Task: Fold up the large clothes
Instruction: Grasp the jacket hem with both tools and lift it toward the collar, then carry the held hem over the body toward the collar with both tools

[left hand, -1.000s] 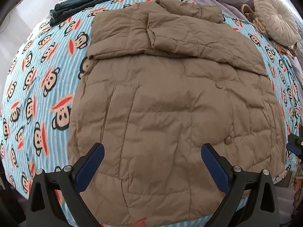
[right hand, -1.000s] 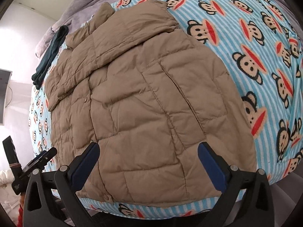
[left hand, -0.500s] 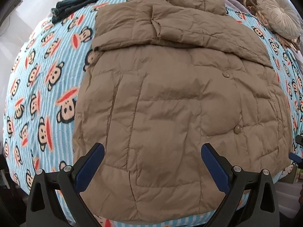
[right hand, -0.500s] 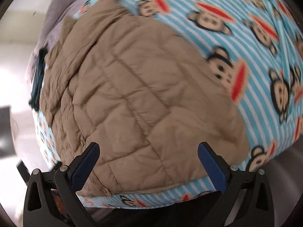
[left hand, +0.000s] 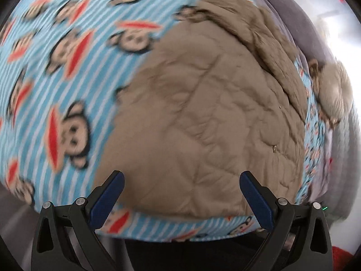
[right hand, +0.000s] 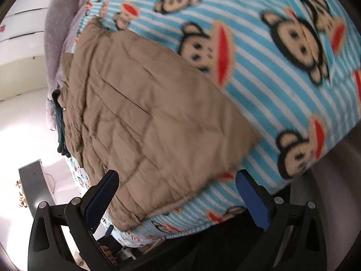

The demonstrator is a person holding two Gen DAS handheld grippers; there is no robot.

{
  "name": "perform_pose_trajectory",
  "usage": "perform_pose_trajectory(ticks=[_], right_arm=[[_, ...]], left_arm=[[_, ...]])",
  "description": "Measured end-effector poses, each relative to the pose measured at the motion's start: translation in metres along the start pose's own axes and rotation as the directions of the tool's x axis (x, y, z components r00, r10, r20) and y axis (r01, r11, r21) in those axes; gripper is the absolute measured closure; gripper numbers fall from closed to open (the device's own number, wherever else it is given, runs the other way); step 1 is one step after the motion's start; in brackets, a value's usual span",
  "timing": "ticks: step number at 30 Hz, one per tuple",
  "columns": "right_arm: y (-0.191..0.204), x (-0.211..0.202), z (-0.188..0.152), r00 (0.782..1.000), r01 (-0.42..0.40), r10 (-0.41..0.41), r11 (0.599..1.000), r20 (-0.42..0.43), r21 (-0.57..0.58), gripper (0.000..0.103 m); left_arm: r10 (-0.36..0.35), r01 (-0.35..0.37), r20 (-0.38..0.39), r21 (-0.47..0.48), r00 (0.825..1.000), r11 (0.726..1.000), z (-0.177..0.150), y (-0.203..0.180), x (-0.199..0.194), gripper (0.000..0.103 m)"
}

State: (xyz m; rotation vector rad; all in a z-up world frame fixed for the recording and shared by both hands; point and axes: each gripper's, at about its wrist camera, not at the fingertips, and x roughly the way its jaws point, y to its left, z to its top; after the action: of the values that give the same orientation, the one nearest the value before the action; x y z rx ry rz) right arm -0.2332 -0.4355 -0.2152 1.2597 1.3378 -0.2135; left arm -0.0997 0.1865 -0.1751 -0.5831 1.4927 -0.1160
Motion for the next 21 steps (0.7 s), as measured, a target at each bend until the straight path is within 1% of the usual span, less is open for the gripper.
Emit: perform_pose_trajectory(ticks=[3, 4, 5, 8, 11, 13, 16, 19, 21], right_arm=[[-0.012, 0.011, -0.006, 0.999, -0.002, 0.004, 0.999, -0.034, 0.047, 0.0], [-0.014, 0.013, -0.007, 0.999, -0.013, 0.015, 0.998, -0.038, 0.059, 0.0], [-0.016, 0.016, -0.007, 0.999, -0.027, 0.03, 0.997, -0.042, 0.071, 0.0], [-0.018, 0.022, -0.006, 0.998, -0.051, 0.055, 0.995, -0.043, 0.086, 0.0], [-0.017, 0.027, -0.001, 0.996, -0.077, 0.081, 0.993, -0.037, 0.094, 0.0], [-0.015, 0.033, 0.002, 0.994, -0.095, 0.099, 0.991, -0.042, 0.096, 0.0], [-0.011, 0.043, 0.007, 0.993, -0.092, 0.099, 0.991, -0.069, 0.093, 0.0], [-0.007, 0.052, 0.01, 0.993, -0.078, 0.085, 0.993, -0.082, 0.088, 0.0], [-0.005, 0.053, 0.011, 0.992, -0.086, 0.093, 0.993, -0.085, 0.086, 0.0]], left_arm=[[-0.087, 0.084, -0.023, -0.11, 0.996, 0.99, -0.017, 0.026, 0.0, 0.001], [-0.111, 0.105, -0.039, -0.138, 0.993, 0.985, -0.021, 0.034, 0.003, 0.001], [-0.121, 0.112, -0.054, -0.149, 0.991, 0.983, -0.024, 0.038, 0.007, 0.001], [-0.103, 0.088, -0.109, -0.14, 0.989, 0.986, -0.033, 0.043, 0.019, 0.001], [-0.112, 0.093, -0.146, -0.134, 0.983, 0.987, -0.038, 0.038, 0.035, 0.001], [-0.112, 0.095, -0.159, -0.113, 0.981, 0.989, -0.038, 0.03, 0.044, 0.001], [-0.086, 0.075, -0.159, -0.071, 0.984, 0.995, -0.037, 0.019, 0.056, 0.001], [-0.074, 0.062, -0.149, -0.081, 0.986, 0.995, -0.033, 0.017, 0.063, 0.001], [-0.072, 0.06, -0.135, -0.093, 0.988, 0.994, -0.032, 0.016, 0.061, 0.001]])
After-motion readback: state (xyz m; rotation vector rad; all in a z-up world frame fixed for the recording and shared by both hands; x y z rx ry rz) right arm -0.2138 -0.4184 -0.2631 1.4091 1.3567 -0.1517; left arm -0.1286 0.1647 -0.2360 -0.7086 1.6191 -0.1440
